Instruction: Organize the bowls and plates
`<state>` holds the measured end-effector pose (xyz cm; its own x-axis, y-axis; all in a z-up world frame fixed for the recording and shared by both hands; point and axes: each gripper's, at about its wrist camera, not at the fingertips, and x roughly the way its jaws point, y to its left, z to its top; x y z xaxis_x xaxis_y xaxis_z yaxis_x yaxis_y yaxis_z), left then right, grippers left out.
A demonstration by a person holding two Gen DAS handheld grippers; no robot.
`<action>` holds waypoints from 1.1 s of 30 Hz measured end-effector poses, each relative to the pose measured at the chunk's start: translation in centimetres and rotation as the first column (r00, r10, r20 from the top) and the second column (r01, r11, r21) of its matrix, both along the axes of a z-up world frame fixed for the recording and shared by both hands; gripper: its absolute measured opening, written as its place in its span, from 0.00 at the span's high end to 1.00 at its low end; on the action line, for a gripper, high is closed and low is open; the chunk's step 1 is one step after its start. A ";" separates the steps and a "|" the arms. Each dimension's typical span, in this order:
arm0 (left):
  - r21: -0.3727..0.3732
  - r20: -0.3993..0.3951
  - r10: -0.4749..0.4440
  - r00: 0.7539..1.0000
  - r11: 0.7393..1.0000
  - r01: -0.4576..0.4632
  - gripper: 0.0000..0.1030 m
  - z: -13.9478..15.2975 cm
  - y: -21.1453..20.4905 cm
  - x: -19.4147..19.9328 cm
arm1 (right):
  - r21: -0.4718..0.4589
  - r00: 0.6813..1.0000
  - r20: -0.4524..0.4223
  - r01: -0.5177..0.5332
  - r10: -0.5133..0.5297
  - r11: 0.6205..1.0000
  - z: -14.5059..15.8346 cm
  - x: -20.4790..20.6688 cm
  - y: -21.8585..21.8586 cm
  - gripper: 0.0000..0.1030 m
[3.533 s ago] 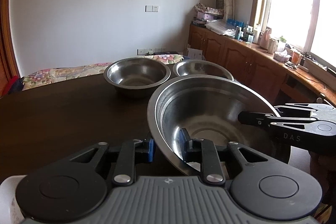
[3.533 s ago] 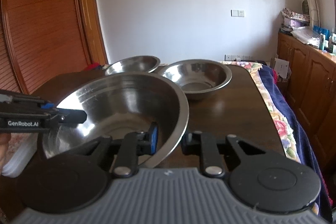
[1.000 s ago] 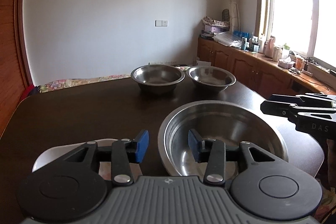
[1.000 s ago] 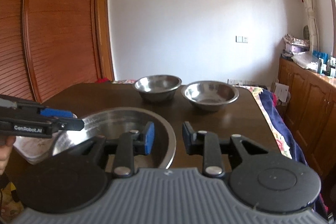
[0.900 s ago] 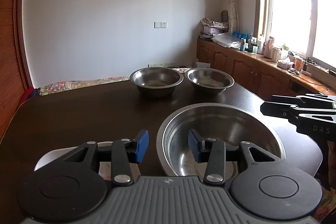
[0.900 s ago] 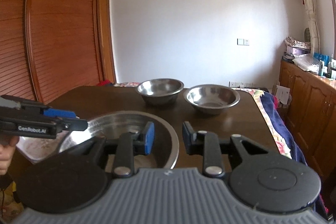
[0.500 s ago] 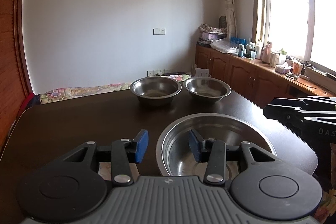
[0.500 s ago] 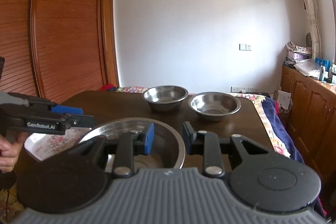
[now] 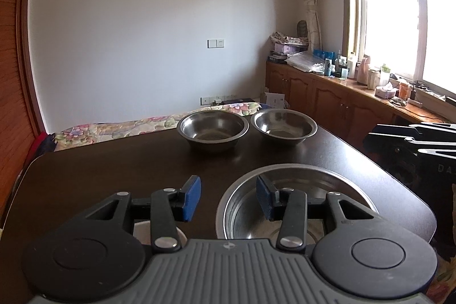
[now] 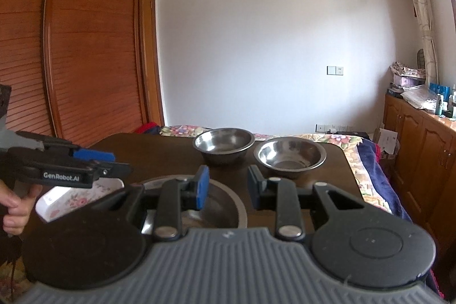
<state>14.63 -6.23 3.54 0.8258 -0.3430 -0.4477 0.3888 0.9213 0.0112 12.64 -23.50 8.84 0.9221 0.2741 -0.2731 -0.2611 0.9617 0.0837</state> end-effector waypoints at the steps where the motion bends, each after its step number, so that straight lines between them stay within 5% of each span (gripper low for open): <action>1: 0.001 -0.001 -0.004 1.000 1.000 0.004 0.28 0.1 -0.1 0.2 | -0.003 1.000 0.003 0.002 -0.002 1.000 0.0 0.2 -0.1 0.70; 7: 0.008 -0.009 -0.033 0.999 0.999 0.033 0.28 1.0 -1.7 2.4 | -0.030 1.000 0.001 0.012 -0.012 0.999 -0.3 2.1 -1.0 0.67; 9: 0.009 -0.015 -0.044 0.999 0.999 0.044 0.25 1.3 -2.4 3.2 | -0.035 1.000 -0.006 0.013 -0.014 0.999 -0.6 2.9 -1.5 0.60; 11: 0.013 -0.010 -0.050 0.999 0.999 0.050 0.11 1.6 -3.3 4.1 | -0.026 1.000 -0.009 0.020 -0.021 0.999 -0.9 3.8 -2.2 0.48; 16: -0.006 -0.004 -0.077 0.997 0.997 0.077 0.05 2.1 -5.0 6.1 | -0.035 0.999 -0.019 0.045 -0.045 0.998 -1.2 6.4 -3.9 0.34; 33: 0.042 -0.051 -0.086 0.995 0.995 0.088 0.05 2.4 -8.9 12.6 | -0.047 0.984 -0.173 0.041 -0.049 0.998 -1.9 16.1 -7.5 0.34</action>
